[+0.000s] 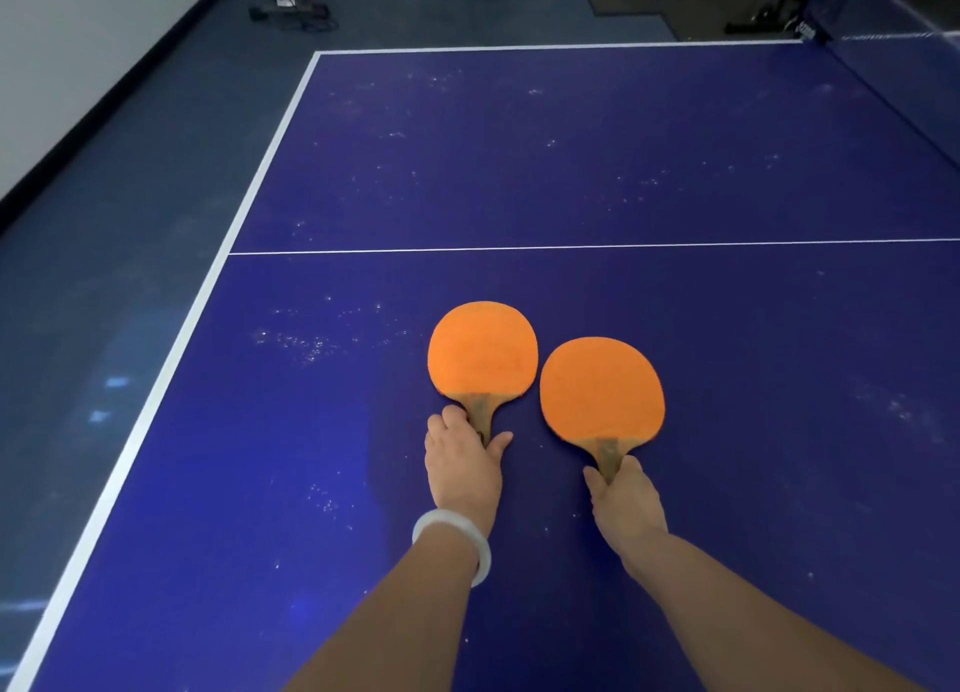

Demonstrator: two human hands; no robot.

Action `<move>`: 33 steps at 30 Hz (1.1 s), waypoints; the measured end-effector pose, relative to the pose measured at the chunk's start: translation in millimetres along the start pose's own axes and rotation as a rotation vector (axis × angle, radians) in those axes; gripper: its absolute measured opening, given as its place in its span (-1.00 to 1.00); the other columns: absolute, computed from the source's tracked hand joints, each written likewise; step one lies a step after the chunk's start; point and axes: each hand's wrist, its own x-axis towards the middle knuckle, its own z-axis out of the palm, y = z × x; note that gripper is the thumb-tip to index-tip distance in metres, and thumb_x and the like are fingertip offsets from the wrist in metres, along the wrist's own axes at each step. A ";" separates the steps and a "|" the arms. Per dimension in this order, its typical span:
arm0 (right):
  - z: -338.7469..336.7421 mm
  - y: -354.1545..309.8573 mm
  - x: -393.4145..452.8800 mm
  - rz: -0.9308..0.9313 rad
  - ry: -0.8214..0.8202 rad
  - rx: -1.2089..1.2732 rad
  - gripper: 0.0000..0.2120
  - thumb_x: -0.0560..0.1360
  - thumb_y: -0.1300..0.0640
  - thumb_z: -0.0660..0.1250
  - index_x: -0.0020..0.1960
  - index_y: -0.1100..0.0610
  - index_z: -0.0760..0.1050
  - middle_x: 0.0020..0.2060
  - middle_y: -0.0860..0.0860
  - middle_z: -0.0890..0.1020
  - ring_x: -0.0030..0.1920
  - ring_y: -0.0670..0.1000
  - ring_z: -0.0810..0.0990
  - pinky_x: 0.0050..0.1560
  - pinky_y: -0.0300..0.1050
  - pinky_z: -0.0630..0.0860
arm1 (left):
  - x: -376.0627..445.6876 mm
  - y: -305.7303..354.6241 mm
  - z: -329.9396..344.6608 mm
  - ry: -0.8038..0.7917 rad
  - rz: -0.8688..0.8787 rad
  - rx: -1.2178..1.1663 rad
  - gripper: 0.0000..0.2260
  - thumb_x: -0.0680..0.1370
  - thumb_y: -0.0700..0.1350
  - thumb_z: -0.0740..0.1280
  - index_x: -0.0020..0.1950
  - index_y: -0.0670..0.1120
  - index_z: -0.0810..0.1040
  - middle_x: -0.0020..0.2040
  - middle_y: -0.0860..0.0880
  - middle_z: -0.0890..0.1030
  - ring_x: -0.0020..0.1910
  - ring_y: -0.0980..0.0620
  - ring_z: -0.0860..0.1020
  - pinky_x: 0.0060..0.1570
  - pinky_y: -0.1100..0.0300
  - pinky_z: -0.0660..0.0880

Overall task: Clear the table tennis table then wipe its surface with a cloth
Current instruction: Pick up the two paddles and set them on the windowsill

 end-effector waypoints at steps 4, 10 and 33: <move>-0.4 -1.6 -5.1 -0.003 0.011 0.020 -0.76 0.62 0.01 0.22 0.05 0.19 0.31 -0.20 0.02 0.47 -0.17 0.04 0.51 -0.25 -0.07 0.41 | -37.0 -18.2 -3.0 -0.023 0.000 -0.002 -0.55 0.43 0.13 0.47 0.10 -0.07 0.35 -0.03 0.06 0.34 -0.02 0.08 0.39 0.10 0.16 0.44; -1.2 -0.4 -10.8 -0.022 0.021 0.079 -0.76 0.61 0.03 0.24 0.06 0.21 0.33 -0.10 0.10 0.54 -0.10 0.11 0.56 -0.17 0.00 0.50 | -42.6 -10.9 -6.0 -0.085 -0.110 0.148 -0.51 0.45 0.27 0.37 0.07 -0.11 0.36 0.01 -0.02 0.47 0.05 0.00 0.51 0.05 0.14 0.50; 5.4 72.1 -125.4 0.102 0.177 0.546 -0.76 0.54 0.08 0.36 -0.21 0.17 0.41 -0.38 0.04 0.45 -0.38 -0.01 0.37 -0.35 -0.12 0.42 | -121.4 -44.7 -61.9 -0.448 -0.061 -0.271 -0.90 0.55 -0.13 0.35 -0.08 -0.08 0.43 -0.20 -0.10 0.55 -0.45 0.00 0.49 -0.54 0.23 0.43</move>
